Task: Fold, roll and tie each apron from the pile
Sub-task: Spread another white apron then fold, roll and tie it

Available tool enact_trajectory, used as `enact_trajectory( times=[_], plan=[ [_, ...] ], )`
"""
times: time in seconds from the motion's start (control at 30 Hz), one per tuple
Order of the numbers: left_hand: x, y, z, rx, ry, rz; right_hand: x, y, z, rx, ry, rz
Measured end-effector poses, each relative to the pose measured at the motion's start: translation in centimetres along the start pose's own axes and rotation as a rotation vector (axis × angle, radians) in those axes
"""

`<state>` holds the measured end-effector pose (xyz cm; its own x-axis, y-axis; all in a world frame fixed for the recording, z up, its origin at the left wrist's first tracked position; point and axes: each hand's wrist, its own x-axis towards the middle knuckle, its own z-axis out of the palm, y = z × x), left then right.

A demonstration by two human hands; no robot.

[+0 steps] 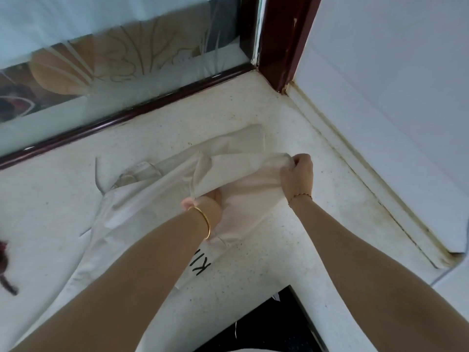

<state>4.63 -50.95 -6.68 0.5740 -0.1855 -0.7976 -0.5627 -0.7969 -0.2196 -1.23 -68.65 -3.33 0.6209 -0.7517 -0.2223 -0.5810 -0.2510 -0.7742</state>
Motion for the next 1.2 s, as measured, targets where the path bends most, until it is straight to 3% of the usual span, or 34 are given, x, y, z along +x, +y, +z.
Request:
enact_trajectory(
  times=[0.07,0.17,0.3,0.37,0.53,0.63,0.77,0.9,1.07,1.2],
  plan=[
    [-0.3,0.1,-2.5,-0.032,0.076,0.102,-0.2,1.0,-0.7,-0.137,0.060,0.031],
    [-0.8,1.2,-6.6,-0.146,0.347,0.211,-0.2,2.7,-1.6,-0.396,0.069,0.167],
    [0.0,2.5,-10.6,-0.477,0.651,0.199,-0.2,3.2,-1.5,-0.275,-0.116,0.235],
    [0.6,3.1,-10.8,-0.511,0.622,0.226,-0.3,3.3,-1.1,-0.251,-0.108,0.235],
    [1.4,4.6,-7.0,-0.261,0.394,0.155,0.4,3.5,-0.9,-0.254,-0.092,0.313],
    [2.2,4.7,-5.2,-0.154,0.316,0.144,0.9,3.4,-1.1,-0.062,-0.036,0.378],
    [3.5,4.1,-4.7,-0.119,0.310,0.129,1.5,2.6,-1.9,0.381,0.014,0.547],
    [3.7,3.9,-4.7,-0.143,0.302,0.135,1.8,1.6,-2.9,0.582,-0.089,0.611],
    [3.4,3.2,-4.6,-0.129,0.290,0.180,2.7,1.9,-3.6,0.518,-0.243,0.420],
    [2.5,3.0,-4.6,-0.087,0.280,0.197,2.5,1.7,-3.0,0.435,-0.192,0.296]
  ],
)
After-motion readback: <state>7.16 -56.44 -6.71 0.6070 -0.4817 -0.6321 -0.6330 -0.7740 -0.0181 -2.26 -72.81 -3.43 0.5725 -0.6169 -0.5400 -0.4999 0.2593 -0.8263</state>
